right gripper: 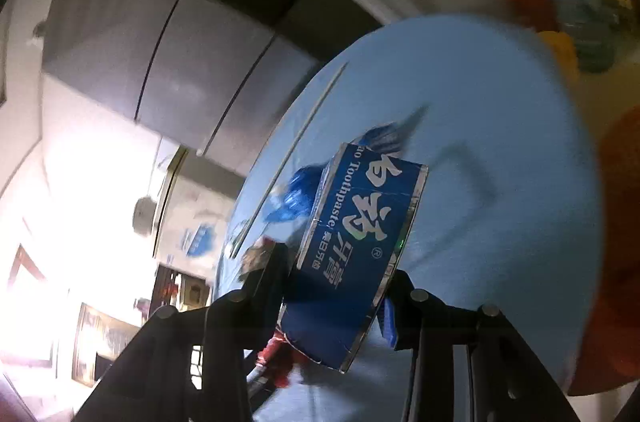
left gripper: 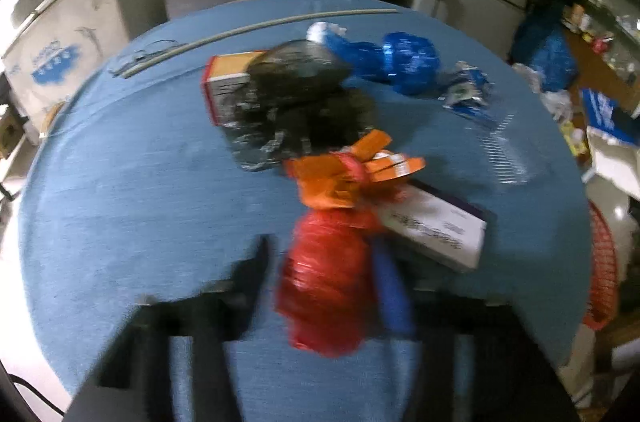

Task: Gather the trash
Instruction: 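Carry the toothpaste box and red bag to the red basket and release both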

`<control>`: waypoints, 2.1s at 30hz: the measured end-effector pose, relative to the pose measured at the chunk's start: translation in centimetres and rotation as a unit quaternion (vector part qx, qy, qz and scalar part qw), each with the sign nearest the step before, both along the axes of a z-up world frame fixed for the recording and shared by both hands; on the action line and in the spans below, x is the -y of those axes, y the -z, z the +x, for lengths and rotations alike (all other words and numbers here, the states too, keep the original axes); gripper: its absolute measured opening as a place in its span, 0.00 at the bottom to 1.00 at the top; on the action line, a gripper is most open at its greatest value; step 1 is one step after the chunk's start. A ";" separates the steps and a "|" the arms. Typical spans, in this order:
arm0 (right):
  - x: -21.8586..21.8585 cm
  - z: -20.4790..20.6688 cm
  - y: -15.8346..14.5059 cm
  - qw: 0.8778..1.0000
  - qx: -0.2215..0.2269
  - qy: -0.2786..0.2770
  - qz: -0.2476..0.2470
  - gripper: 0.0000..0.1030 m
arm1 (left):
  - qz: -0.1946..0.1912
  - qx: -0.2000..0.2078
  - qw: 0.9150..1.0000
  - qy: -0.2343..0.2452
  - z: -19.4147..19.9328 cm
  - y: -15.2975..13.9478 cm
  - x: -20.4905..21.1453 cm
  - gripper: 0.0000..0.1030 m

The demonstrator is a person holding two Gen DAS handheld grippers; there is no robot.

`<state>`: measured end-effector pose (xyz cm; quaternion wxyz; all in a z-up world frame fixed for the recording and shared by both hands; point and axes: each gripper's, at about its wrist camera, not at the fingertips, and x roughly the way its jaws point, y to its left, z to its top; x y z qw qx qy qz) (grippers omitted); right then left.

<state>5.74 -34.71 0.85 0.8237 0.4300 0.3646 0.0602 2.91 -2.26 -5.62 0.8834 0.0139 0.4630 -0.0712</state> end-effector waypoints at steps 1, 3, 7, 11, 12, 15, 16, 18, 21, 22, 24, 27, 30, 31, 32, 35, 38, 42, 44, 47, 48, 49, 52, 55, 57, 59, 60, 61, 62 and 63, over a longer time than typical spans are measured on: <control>1.0 -0.6 0.0 1.000 -0.002 0.009 0.000 0.41 | 0.008 0.005 1.000 0.001 -0.1 -0.3 0.2 0.41; 2.8 -1.9 0.5 0.999 -0.007 0.033 -0.001 0.41 | 0.010 0.002 1.000 0.001 -0.2 -0.3 0.4 0.40; 6.5 -4.7 1.4 0.997 -0.019 0.079 0.005 0.41 | -0.003 -0.003 1.000 -0.003 -0.6 -0.8 -0.2 0.39; 8.5 -6.2 2.2 0.994 -0.028 0.103 0.011 0.41 | -0.020 0.004 1.000 -0.005 -1.1 -2.0 -0.7 0.38; 8.8 -6.5 2.4 0.994 -0.029 0.106 0.011 0.41 | -0.020 0.010 1.000 -0.005 -1.3 -2.4 -0.7 0.38; 9.2 -7.2 2.8 0.993 -0.031 0.110 0.009 0.41 | -0.025 0.027 0.999 -0.003 -1.9 -4.0 -0.6 0.38; 9.5 -7.3 2.9 0.993 -0.031 0.111 0.009 0.41 | -0.025 0.031 0.999 -0.001 -2.0 -4.4 -0.4 0.38; 10.3 -8.1 3.1 0.993 -0.031 0.117 0.007 0.41 | -0.025 0.043 0.999 0.006 -2.3 -5.4 0.1 0.38; 10.7 -8.2 2.7 0.991 -0.032 0.129 -0.006 0.41 | -0.032 0.055 0.998 0.018 -2.7 -6.6 1.0 0.38; 11.0 -8.7 2.9 0.991 -0.033 0.132 -0.012 0.41 | -0.036 0.060 0.997 0.025 -2.8 -7.0 1.4 0.38; 11.7 -9.3 2.7 0.989 -0.036 0.144 -0.028 0.41 | -0.040 0.067 0.996 0.038 -3.1 -7.6 2.4 0.38; 12.9 -10.1 2.9 0.985 -0.050 0.158 -0.052 0.41 | -0.047 0.075 0.994 0.061 -3.2 -8.2 4.1 0.38; 14.1 -10.9 3.7 0.980 -0.075 0.168 -0.076 0.41 | -0.053 0.078 0.992 0.085 -3.3 -8.6 6.0 0.38; 14.5 -11.1 4.3 0.979 -0.084 0.170 -0.077 0.41 | -0.054 0.078 0.991 0.095 -3.3 -8.7 6.9 0.38; 14.9 -11.3 4.8 0.977 -0.093 0.173 -0.080 0.41 | -0.055 0.078 0.990 0.106 -3.3 -8.7 7.8 0.38; 15.8 -11.9 6.7 0.974 -0.123 0.174 -0.081 0.41 | -0.057 0.077 0.986 0.138 -3.5 -8.9 10.4 0.38; 16.4 -12.4 8.1 0.970 -0.146 0.176 -0.084 0.42 | -0.059 0.079 0.981 0.167 -3.8 -8.9 12.6 0.38; 17.1 -12.7 9.4 0.967 -0.167 0.174 -0.088 0.43 | -0.059 0.077 0.975 0.201 -4.1 -9.0 16.0 0.38; 17.4 -12.8 9.8 0.965 -0.177 0.174 -0.089 0.47 | -0.060 0.077 0.972 0.214 -4.3 -9.1 17.4 0.38; 17.8 -13.0 10.0 0.959 -0.196 0.178 -0.095 0.62 | -0.061 0.075 0.968 0.230 -4.2 -8.9 19.4 0.38; 18.0 -13.0 10.0 0.959 -0.197 0.176 -0.098 0.63 | -0.060 0.072 0.967 0.237 -4.3 -8.8 20.2 0.38; 18.1 -13.2 10.1 0.960 -0.196 0.174 -0.100 0.64 | -0.060 0.070 0.966 0.242 -4.3 -8.8 20.8 0.38; 18.4 -13.6 9.6 0.959 -0.191 0.177 -0.111 0.64 | -0.060 0.062 0.962 0.260 -4.4 -8.5 22.9 0.38; 18.8 -14.4 9.0 0.960 -0.181 0.185 -0.108 0.64 | -0.062 0.050 0.958 0.275 -4.5 -7.9 24.9 0.38; 19.2 -14.9 8.6 0.960 -0.175 0.193 -0.104 0.64 | -0.064 0.039 0.954 0.289 -4.6 -7.4 26.4 0.38; 19.4 -15.5 8.3 0.960 -0.169 0.200 -0.103 0.64 | -0.068 0.028 0.951 0.302 -4.7 -6.7 28.0 0.38; 19.7 -16.0 8.1 0.959 -0.166 0.205 -0.101 0.64 | -0.068 0.025 0.949 0.306 -4.6 -6.4 28.6 0.38; 19.8 -16.2 7.9 0.959 -0.165 0.209 -0.100 0.64 | -0.068 0.020 0.947 0.312 -4.7 -6.1 29.4 0.38; 20.1 -16.7 7.7 0.958 -0.163 0.214 -0.098 0.64 | -0.068 0.012 0.944 0.321 -4.7 -5.6 30.4 0.38; 20.4 -17.0 7.6 0.957 -0.161 0.219 -0.098 0.64 | -0.069 0.008 0.943 0.326 -4.8 -5.4 31.0 0.38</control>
